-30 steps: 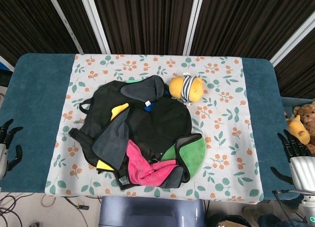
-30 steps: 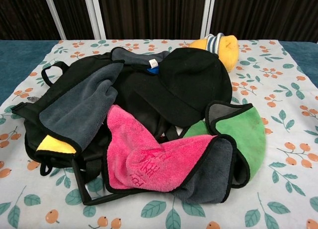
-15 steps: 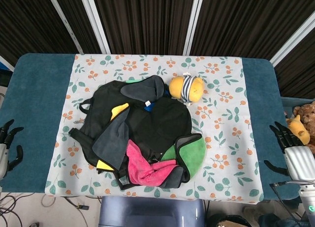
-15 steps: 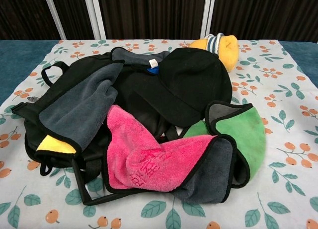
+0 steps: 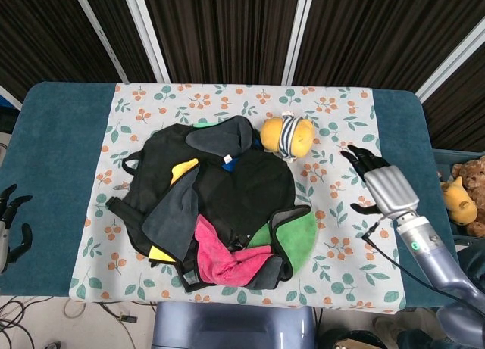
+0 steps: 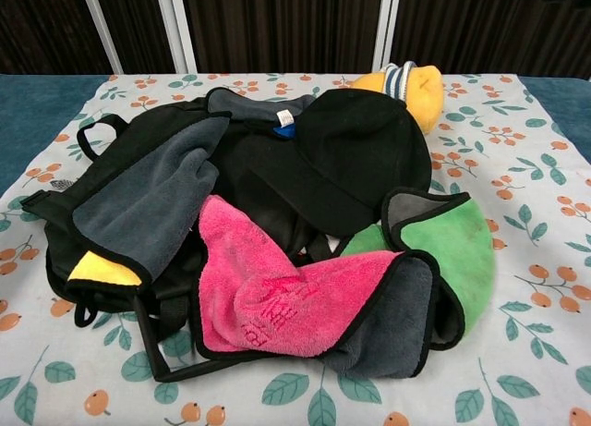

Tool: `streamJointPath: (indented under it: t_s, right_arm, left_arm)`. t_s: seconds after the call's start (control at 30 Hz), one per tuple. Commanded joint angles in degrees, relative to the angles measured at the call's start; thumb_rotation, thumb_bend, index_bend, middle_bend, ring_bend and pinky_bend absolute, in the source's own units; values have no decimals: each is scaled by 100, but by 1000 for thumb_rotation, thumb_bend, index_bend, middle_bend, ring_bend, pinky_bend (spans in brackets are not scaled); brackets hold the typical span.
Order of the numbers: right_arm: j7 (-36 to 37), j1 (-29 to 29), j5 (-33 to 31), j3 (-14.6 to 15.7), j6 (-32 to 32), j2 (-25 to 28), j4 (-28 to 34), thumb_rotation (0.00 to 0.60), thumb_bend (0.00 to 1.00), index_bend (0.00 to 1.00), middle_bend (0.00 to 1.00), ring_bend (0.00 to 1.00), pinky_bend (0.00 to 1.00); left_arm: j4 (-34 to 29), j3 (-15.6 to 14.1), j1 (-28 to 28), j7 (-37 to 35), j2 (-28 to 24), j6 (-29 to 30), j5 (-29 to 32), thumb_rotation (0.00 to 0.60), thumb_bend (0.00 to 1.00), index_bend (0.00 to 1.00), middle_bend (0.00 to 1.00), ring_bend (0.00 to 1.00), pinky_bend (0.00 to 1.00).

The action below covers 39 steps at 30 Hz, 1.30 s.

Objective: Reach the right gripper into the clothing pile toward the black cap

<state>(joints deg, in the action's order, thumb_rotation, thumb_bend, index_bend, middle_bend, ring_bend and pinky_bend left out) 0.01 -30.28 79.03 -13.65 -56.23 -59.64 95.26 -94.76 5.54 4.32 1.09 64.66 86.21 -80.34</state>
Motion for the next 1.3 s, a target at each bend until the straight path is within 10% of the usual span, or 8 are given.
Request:
streamJointPath:
  t_s: [0.03,0.8,1.3]
  right_arm:
    - [-415,-495,-639,-263,580,-267,78,600,218,0,23,86,228]
    - [-2606,-2356,-3344,-229,1170,-1981,-866,600,218,6,95,105,228]
    - [-2898,-2764,-3845,74,1189,-2305,-1011,600,235,35,209,270,229]
  left_arm:
    - [-10,10,-10,-14,-8,14,16,600,594,218,59,102,0]
    - [-38,45,0,-98,-35,-60,109,600,594,216,59,102,0]
    - [-61,71,8,-163,-63,-104,167,600,594,216,59,102,0]
